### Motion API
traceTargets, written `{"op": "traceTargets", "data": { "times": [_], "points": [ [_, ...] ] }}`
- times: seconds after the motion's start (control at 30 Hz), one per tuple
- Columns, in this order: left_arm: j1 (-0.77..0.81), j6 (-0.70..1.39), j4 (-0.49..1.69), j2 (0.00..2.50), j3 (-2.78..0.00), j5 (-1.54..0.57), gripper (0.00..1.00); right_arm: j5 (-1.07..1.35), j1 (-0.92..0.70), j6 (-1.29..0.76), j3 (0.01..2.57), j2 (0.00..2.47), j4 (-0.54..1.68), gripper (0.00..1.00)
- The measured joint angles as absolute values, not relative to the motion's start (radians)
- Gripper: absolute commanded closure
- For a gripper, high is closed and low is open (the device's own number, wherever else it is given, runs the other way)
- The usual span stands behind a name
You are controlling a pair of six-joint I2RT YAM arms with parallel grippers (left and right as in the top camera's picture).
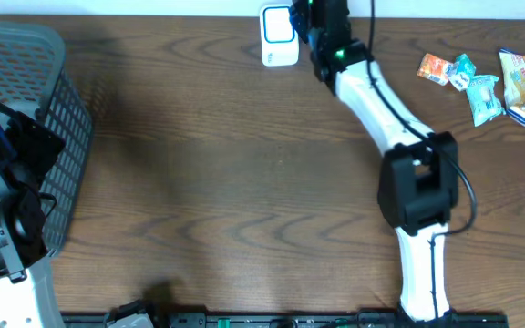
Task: Scan the item barcode
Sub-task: 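Raise the tin up to the scanner face with the right gripper, then carry the tin to the right table edge and release it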
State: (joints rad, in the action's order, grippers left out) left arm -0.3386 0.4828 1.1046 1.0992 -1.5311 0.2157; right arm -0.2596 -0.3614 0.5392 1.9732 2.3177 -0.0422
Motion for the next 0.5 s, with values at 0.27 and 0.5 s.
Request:
{"op": "traceTargets", "data": {
  "times": [0.27, 0.5],
  "points": [
    [-0.339, 0.483, 1.103, 1.099, -1.531, 0.216, 0.05, -0.372, -0.393, 0.808, 1.961, 2.497, -0.238, 0.52],
    [-0.339, 0.483, 1.103, 1.099, -1.531, 0.216, 0.05, -0.386, -0.414, 0.857, 1.963, 2.495, -0.199, 0.54]
  ]
}}
